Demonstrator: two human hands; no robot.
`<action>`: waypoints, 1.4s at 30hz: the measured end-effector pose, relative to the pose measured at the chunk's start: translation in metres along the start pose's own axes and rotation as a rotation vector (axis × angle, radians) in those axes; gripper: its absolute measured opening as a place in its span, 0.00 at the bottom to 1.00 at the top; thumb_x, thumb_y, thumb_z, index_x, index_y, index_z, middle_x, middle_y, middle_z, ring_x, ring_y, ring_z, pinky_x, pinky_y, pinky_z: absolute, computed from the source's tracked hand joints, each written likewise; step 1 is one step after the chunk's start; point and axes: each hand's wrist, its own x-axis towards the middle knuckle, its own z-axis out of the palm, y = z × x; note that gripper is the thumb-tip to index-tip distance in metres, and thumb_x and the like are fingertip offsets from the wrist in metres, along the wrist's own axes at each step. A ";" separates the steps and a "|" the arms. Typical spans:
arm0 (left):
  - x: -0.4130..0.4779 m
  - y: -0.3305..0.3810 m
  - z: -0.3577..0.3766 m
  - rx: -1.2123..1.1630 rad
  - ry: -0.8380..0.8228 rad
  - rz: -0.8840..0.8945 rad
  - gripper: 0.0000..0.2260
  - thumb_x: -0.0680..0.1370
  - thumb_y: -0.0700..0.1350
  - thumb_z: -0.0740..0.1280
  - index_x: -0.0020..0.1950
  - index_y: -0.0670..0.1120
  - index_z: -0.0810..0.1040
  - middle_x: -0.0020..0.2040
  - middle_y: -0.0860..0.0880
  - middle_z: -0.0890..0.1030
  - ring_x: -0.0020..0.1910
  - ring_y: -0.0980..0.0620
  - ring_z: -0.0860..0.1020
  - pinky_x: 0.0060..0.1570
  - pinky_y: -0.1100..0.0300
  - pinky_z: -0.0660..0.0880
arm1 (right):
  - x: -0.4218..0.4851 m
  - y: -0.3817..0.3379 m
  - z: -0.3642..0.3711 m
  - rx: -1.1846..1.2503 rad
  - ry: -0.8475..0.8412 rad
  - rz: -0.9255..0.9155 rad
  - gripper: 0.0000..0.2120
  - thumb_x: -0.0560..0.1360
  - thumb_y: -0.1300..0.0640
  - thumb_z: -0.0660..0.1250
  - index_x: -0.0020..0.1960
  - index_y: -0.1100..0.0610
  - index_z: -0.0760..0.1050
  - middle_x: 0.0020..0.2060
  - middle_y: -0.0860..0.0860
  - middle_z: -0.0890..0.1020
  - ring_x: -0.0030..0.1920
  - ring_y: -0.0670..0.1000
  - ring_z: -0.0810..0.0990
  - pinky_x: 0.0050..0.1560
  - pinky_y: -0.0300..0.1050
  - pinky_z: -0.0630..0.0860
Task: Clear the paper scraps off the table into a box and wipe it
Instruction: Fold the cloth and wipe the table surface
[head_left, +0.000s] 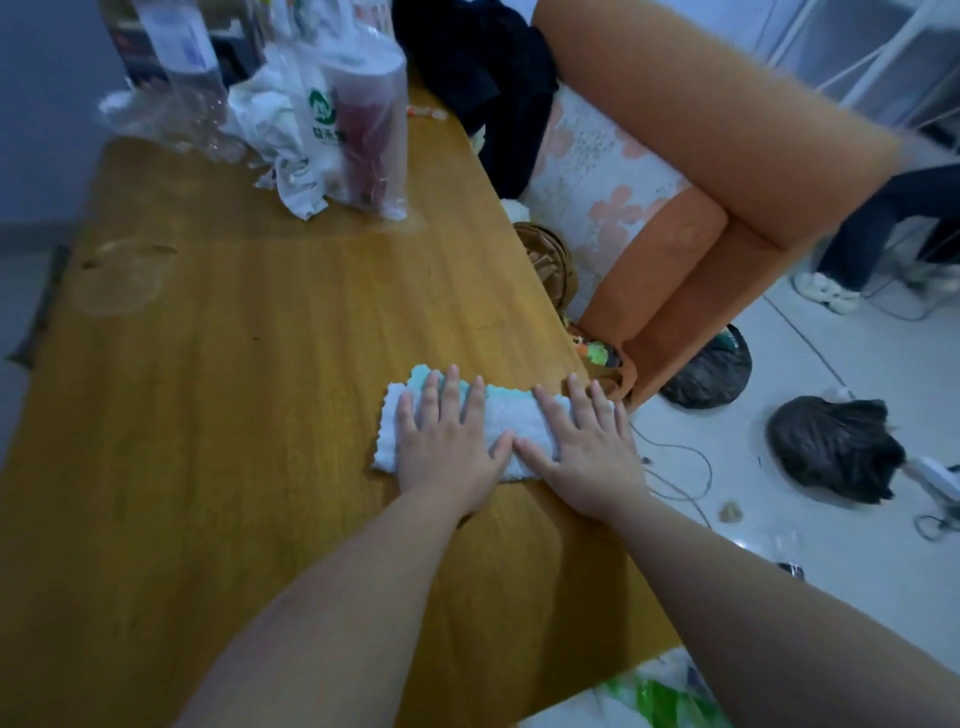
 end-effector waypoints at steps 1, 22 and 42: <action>-0.011 0.003 -0.001 0.010 -0.002 0.019 0.32 0.77 0.64 0.45 0.77 0.51 0.43 0.79 0.46 0.44 0.77 0.46 0.41 0.73 0.42 0.40 | -0.014 0.000 0.001 0.004 0.013 0.017 0.35 0.71 0.27 0.43 0.75 0.38 0.43 0.78 0.49 0.45 0.77 0.53 0.40 0.76 0.57 0.41; -0.136 -0.057 0.014 0.036 -0.114 0.295 0.29 0.78 0.63 0.45 0.70 0.50 0.70 0.70 0.49 0.72 0.70 0.49 0.69 0.69 0.48 0.48 | -0.154 -0.059 0.040 -0.093 -0.041 0.077 0.33 0.74 0.29 0.46 0.74 0.44 0.58 0.73 0.58 0.66 0.74 0.61 0.61 0.69 0.59 0.48; -0.243 -0.166 0.014 -0.013 -0.088 -0.127 0.33 0.77 0.66 0.42 0.71 0.47 0.66 0.72 0.48 0.69 0.74 0.50 0.56 0.72 0.53 0.43 | -0.161 -0.175 0.050 -0.102 -0.198 -0.341 0.32 0.74 0.29 0.43 0.68 0.44 0.68 0.67 0.55 0.75 0.68 0.57 0.73 0.64 0.58 0.57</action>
